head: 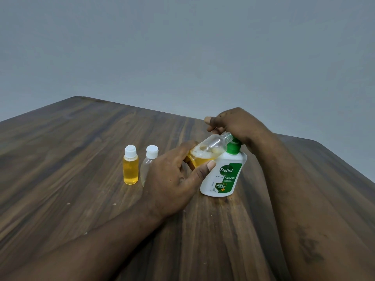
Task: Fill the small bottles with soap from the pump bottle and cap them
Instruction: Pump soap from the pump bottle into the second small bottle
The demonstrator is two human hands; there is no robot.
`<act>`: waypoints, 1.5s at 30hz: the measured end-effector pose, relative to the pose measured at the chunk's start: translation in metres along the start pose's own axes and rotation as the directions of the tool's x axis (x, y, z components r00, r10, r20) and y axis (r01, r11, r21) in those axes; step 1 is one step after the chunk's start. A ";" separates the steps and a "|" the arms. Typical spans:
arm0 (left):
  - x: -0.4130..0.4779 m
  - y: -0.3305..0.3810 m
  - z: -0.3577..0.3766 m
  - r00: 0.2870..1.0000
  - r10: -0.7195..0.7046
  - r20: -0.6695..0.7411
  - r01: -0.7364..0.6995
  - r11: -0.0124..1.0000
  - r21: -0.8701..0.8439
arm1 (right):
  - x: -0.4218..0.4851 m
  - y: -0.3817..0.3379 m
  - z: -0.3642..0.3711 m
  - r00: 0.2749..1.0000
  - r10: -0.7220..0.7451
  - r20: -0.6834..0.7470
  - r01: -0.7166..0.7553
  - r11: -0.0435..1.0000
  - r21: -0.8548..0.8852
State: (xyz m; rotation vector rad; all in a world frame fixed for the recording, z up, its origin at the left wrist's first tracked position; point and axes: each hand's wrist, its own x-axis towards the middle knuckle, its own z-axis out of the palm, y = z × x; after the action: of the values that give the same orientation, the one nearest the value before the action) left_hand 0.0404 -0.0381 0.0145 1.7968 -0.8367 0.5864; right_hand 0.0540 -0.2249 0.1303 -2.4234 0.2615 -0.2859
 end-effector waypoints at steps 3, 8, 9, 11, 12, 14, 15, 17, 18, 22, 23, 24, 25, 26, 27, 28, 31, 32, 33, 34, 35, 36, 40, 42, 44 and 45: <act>0.002 0.001 0.000 1.000 0.002 -0.003 -0.002 1.000 0.007 | -0.001 0.000 -0.002 0.995 -0.019 -0.097 0.026 0.997 0.075; 0.002 0.001 0.001 1.000 0.009 -0.004 -0.009 1.000 -0.024 | -0.007 -0.008 -0.007 0.941 -0.122 -0.314 0.134 0.991 0.018; 0.002 0.001 0.001 1.000 0.008 -0.003 -0.008 1.000 -0.022 | -0.008 -0.010 -0.007 0.932 -0.122 -0.341 0.146 0.988 0.045; 0.002 0.001 0.001 1.000 0.010 -0.013 -0.010 1.000 -0.013 | -0.007 -0.010 -0.006 0.915 -0.121 -0.384 0.167 0.982 0.088; 0.002 0.001 0.001 1.000 0.011 -0.018 -0.011 1.000 -0.010 | -0.006 -0.008 -0.004 0.916 -0.118 -0.384 0.166 0.982 0.093; 0.003 0.002 0.000 1.000 0.010 -0.016 -0.010 1.000 0.000 | -0.004 -0.005 -0.002 0.947 -0.083 -0.310 0.121 0.987 0.104; 0.003 0.002 0.000 1.000 0.010 -0.013 -0.010 1.000 0.008 | -0.004 -0.003 -0.001 0.968 -0.056 -0.244 0.085 0.990 0.113; 0.003 0.001 -0.001 1.000 0.014 -0.002 -0.014 1.000 0.011 | -0.001 0.001 0.001 0.994 -0.020 -0.111 0.032 0.993 0.111; 0.002 0.000 -0.001 1.000 0.014 0.003 -0.014 1.000 0.005 | 0.000 0.002 0.002 0.998 -0.014 -0.067 0.020 0.996 0.092; 0.001 0.000 -0.002 1.000 0.017 0.006 -0.017 1.000 -0.009 | 0.001 0.002 0.003 0.999 -0.007 -0.032 0.009 0.999 0.051; 0.001 0.000 -0.002 1.000 0.019 0.003 -0.019 1.000 -0.011 | 0.000 0.001 0.003 0.999 -0.006 -0.039 0.009 0.998 0.057; 0.002 0.001 -0.002 1.000 0.021 0.000 -0.021 1.000 -0.013 | 0.000 0.001 0.002 0.999 -0.008 -0.053 0.012 0.997 0.071; 0.002 0.002 -0.002 1.000 0.024 -0.004 -0.024 1.000 -0.014 | -0.001 0.000 0.001 0.997 -0.015 -0.077 0.022 0.996 0.088; 0.003 0.003 -0.001 1.000 0.028 -0.010 -0.028 1.000 -0.014 | -0.002 -0.002 -0.001 0.993 -0.027 -0.118 0.038 0.995 0.096; 0.003 0.004 -0.001 0.999 0.031 -0.015 -0.031 0.999 -0.015 | -0.004 -0.004 -0.002 0.984 -0.045 -0.170 0.060 0.994 0.086; 0.002 0.004 -0.001 0.999 0.032 -0.018 -0.032 0.999 -0.017 | -0.005 -0.007 -0.004 0.973 -0.071 -0.221 0.088 0.994 0.065; 0.003 0.002 0.000 0.999 0.032 -0.021 -0.033 0.999 -0.016 | -0.007 -0.009 -0.004 0.953 -0.125 -0.276 0.144 0.988 0.051; 0.003 0.002 0.000 0.999 0.034 -0.018 -0.034 0.999 -0.015 | -0.007 -0.008 -0.004 0.958 -0.115 -0.261 0.136 0.989 0.065; 0.003 0.002 -0.001 0.999 0.033 -0.014 -0.033 0.999 -0.014 | -0.006 -0.007 -0.003 0.968 -0.095 -0.232 0.115 0.991 0.072; 0.003 0.002 -0.001 0.999 0.031 -0.009 -0.032 0.999 -0.011 | -0.005 -0.006 -0.003 0.979 -0.074 -0.188 0.089 0.994 0.071; 0.003 0.003 -0.001 1.000 0.031 -0.004 -0.031 1.000 -0.006 | -0.004 -0.004 -0.002 0.989 -0.052 -0.136 0.061 0.996 0.065; 0.003 0.002 -0.002 0.999 0.032 -0.002 -0.032 1.000 -0.001 | -0.003 -0.002 -0.001 0.996 -0.027 -0.084 0.032 0.998 0.059; 0.001 0.001 -0.001 1.000 0.023 0.000 -0.023 1.000 -0.014 | -0.001 0.000 0.002 1.000 0.020 0.005 -0.020 0.999 0.041; 0.001 0.000 0.000 1.000 0.022 0.014 -0.021 0.999 -0.032 | 0.000 0.000 0.003 1.000 0.004 0.001 -0.004 1.000 0.022; 0.001 -0.001 0.001 1.000 0.021 0.019 -0.021 0.999 -0.031 | 0.000 -0.001 0.002 1.000 -0.008 -0.014 0.008 1.000 0.007; 0.001 -0.001 0.001 1.000 0.022 0.016 -0.022 0.999 -0.029 | -0.001 -0.002 0.001 1.000 -0.014 -0.026 0.014 1.000 0.005</act>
State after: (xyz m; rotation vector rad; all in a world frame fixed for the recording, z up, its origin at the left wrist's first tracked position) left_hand 0.0415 -0.0394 0.0141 1.7701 -0.8729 0.5722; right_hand 0.0533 -0.2229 0.1309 -2.4182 0.2551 -0.3237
